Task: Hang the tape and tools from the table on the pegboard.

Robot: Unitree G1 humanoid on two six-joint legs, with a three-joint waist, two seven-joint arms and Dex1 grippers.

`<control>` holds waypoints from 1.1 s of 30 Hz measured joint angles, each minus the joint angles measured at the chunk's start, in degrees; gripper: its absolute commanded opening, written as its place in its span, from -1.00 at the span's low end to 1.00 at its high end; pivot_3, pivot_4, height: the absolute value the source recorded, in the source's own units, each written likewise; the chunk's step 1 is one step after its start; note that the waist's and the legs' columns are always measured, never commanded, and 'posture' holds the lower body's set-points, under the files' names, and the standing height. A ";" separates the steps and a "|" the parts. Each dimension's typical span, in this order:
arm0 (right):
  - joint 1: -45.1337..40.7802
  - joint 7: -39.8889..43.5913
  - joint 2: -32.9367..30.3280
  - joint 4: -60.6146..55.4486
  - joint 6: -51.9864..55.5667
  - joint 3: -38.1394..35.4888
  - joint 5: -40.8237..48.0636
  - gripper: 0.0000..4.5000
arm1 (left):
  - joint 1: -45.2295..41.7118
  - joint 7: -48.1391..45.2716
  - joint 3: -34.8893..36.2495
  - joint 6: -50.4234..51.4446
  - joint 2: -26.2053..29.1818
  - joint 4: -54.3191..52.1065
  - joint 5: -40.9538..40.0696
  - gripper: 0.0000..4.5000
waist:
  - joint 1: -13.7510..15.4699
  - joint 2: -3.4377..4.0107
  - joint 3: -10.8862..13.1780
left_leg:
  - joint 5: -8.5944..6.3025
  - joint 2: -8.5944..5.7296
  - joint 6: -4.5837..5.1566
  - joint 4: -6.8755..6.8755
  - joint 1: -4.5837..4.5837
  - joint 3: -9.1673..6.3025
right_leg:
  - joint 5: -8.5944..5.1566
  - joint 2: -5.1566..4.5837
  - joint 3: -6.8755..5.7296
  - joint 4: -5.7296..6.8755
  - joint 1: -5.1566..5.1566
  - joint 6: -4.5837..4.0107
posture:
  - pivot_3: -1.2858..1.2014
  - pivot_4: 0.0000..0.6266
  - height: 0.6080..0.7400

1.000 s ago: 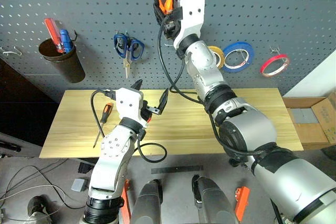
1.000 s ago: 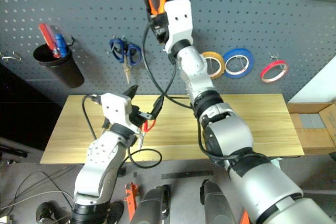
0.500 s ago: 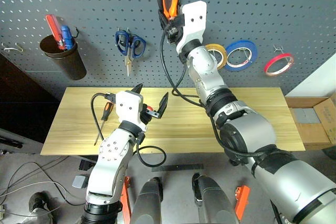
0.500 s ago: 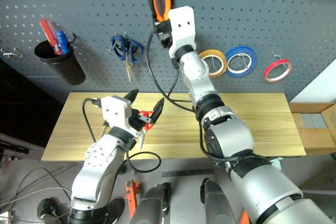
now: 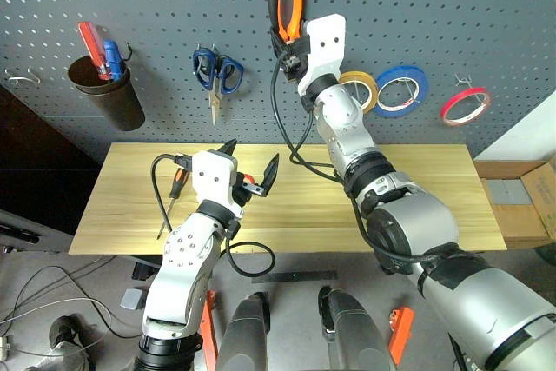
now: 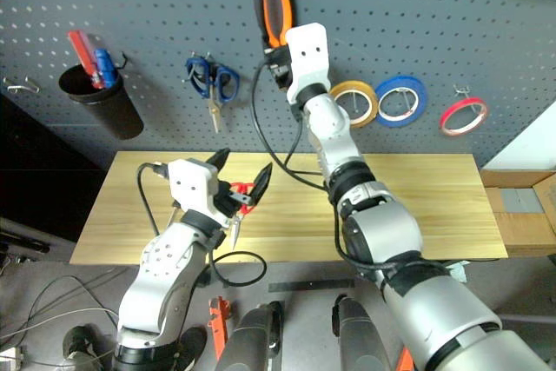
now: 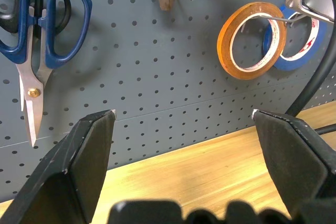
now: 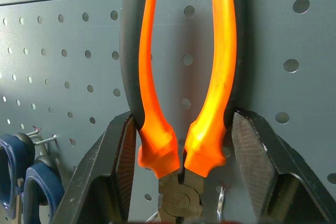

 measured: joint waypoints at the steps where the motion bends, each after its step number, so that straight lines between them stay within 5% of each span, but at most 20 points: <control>1: 0.39 0.03 0.00 -0.62 0.04 0.13 -0.20 -0.05 | 0.00 -0.02 0.00 0.00 0.00 0.00 0.00 1.00 | -0.01 0.00 0.00 | 0.00 0.00 0.00 -0.01 0.00 0.00 | -0.01 0.00 0.00 -0.01 0.00 -0.01 | 0.05 0.05 1.00; 2: 0.60 0.02 0.00 -1.05 0.14 0.20 -0.39 0.28 | 0.00 -0.04 0.00 0.00 0.01 0.00 0.00 1.00 | -0.01 0.00 0.00 | 0.00 0.00 0.00 -0.02 -0.01 0.00 | -0.01 0.00 -0.01 -0.01 -0.01 0.01 | 0.05 0.05 1.00; 7: 1.94 -0.08 0.50 -3.30 0.47 1.67 -1.11 0.97 | 0.01 -0.13 0.06 0.00 0.04 0.00 -0.04 1.00 | 0.07 0.00 0.00 | 0.00 -0.01 0.00 -0.02 -0.06 -0.03 | -0.04 -0.04 -0.05 -0.02 -0.01 0.04 | 0.05 0.04 1.00; 17: 8.38 -3.53 -0.01 -11.88 2.95 2.53 -2.71 0.98 | 0.97 -0.34 0.39 -0.02 0.70 -0.12 -0.59 1.00 | -0.02 0.02 0.02 | 0.00 -0.02 0.00 -0.04 -0.26 0.05 | -0.02 -0.18 -0.10 -0.06 -0.15 0.22 | 0.06 0.02 1.00; 33: 34.62 -1.49 -5.79 -62.44 31.42 5.85 -2.67 0.98 | 5.24 -2.50 5.30 -1.52 3.51 -0.60 -0.84 1.00 | -0.50 0.06 0.04 | -0.01 0.01 -0.01 -0.14 -0.68 0.06 | -0.02 -0.47 -0.08 0.02 -0.74 0.43 | 0.04 0.02 1.00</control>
